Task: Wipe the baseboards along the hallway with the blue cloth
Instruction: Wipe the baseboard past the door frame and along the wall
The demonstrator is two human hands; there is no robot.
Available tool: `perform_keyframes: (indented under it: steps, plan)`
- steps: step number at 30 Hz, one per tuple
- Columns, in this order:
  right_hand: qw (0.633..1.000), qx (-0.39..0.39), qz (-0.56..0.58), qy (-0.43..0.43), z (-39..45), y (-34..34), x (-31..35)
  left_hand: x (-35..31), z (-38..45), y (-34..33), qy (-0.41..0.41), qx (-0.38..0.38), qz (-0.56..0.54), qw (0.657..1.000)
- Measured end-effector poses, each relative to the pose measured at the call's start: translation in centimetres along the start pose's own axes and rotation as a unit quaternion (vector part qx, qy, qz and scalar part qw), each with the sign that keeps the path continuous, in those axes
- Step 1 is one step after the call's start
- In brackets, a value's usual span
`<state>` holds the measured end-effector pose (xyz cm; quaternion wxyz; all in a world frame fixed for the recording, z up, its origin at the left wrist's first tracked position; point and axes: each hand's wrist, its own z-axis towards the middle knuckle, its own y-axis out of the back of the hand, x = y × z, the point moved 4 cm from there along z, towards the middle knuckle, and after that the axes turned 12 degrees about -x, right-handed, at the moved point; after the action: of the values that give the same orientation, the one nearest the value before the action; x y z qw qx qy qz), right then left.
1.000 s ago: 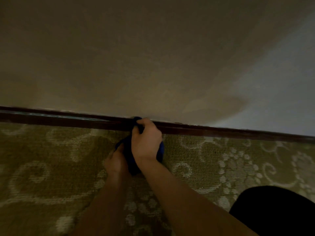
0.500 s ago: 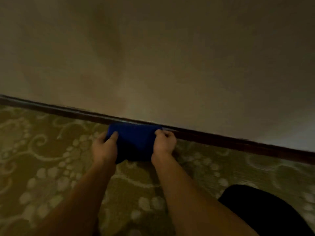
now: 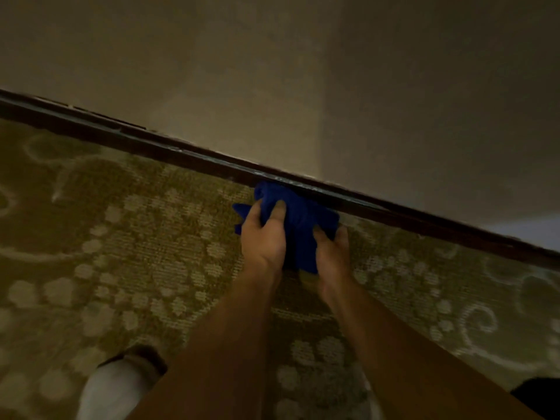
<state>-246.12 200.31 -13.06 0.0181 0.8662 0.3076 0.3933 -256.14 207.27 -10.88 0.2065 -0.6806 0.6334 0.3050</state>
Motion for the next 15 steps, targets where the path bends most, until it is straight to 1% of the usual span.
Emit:
perform_keyframes:
  steps: [1, 3, 5, 6, 8, 10, 13, 15]
  plan:
    - [1.000, -0.007, 0.007, -0.010, -0.1, -0.1, -0.1, -0.3, -0.3, 0.3, -0.014, 0.006, 0.010, 1.000]
    - [0.999, -0.025, 0.014, -0.028, -0.3, -0.3, -0.2, -1.0, -0.8, 0.8, -0.070, -0.001, 0.037, 0.997]
    - [0.998, -0.037, 0.039, -0.030, -0.3, -0.6, 0.1, -1.8, -1.1, 0.9, -0.110, -0.049, 0.044, 0.992]
    - [0.997, -0.042, 0.053, -0.025, -0.4, -0.7, 0.4, -2.2, -1.3, 0.7, -0.118, -0.079, 0.044, 0.989]
    - [0.997, -0.044, 0.059, -0.018, -0.4, -0.7, 0.9, -2.5, -1.7, -0.1, -0.109, -0.122, 0.053, 0.985]
    - [0.996, -0.038, 0.082, -0.010, -0.1, -0.8, 0.3, -2.1, -2.1, -0.6, -0.114, -0.133, 0.049, 0.983]
    - [0.993, -0.031, 0.113, -0.003, 0.1, -1.2, -0.1, -1.7, -2.1, -0.4, -0.179, -0.142, 0.025, 0.973]
    - [0.993, -0.026, 0.116, -0.017, 0.4, -0.7, 0.1, -1.5, -2.3, -1.0, -0.191, -0.172, 0.027, 0.966]
